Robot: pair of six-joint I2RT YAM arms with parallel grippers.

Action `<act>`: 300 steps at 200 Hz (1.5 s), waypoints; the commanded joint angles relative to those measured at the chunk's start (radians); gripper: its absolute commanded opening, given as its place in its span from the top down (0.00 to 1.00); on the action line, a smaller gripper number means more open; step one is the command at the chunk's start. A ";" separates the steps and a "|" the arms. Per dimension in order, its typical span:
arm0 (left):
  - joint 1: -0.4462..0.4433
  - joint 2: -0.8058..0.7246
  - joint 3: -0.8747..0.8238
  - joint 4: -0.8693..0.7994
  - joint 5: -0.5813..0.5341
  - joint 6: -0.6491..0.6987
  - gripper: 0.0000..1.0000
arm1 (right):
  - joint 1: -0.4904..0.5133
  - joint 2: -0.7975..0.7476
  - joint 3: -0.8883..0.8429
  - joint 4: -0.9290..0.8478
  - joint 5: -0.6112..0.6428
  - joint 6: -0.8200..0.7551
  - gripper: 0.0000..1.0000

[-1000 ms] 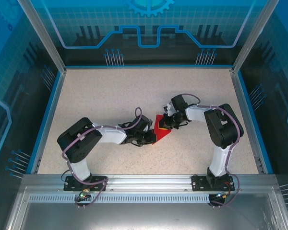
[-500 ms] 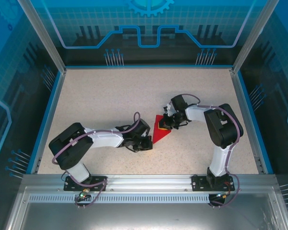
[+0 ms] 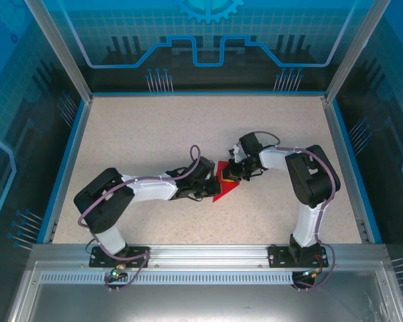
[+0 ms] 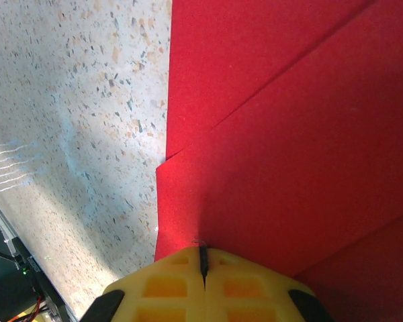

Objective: Fold a paper plane with a square sheet of paper (pick it up from the middle)
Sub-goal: Fourth fold the wing at the center of the table.

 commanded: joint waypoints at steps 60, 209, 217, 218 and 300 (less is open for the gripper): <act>0.004 0.057 -0.065 0.017 0.005 -0.066 1.00 | 0.007 -0.029 -0.023 -0.007 0.014 -0.050 0.96; 0.004 0.082 -0.067 -0.076 -0.009 -0.037 1.00 | 0.120 -0.058 -0.097 0.023 -0.040 -0.119 0.95; 0.004 0.083 -0.064 -0.085 -0.011 -0.039 1.00 | 0.119 -0.048 -0.088 0.015 -0.031 -0.125 0.95; 0.004 0.083 -0.065 -0.087 -0.011 -0.039 1.00 | 0.119 -0.046 -0.087 0.014 -0.028 -0.125 0.95; -0.003 0.139 -0.080 -0.185 0.058 -0.026 1.00 | -0.066 0.013 -0.021 0.015 0.143 -0.086 0.96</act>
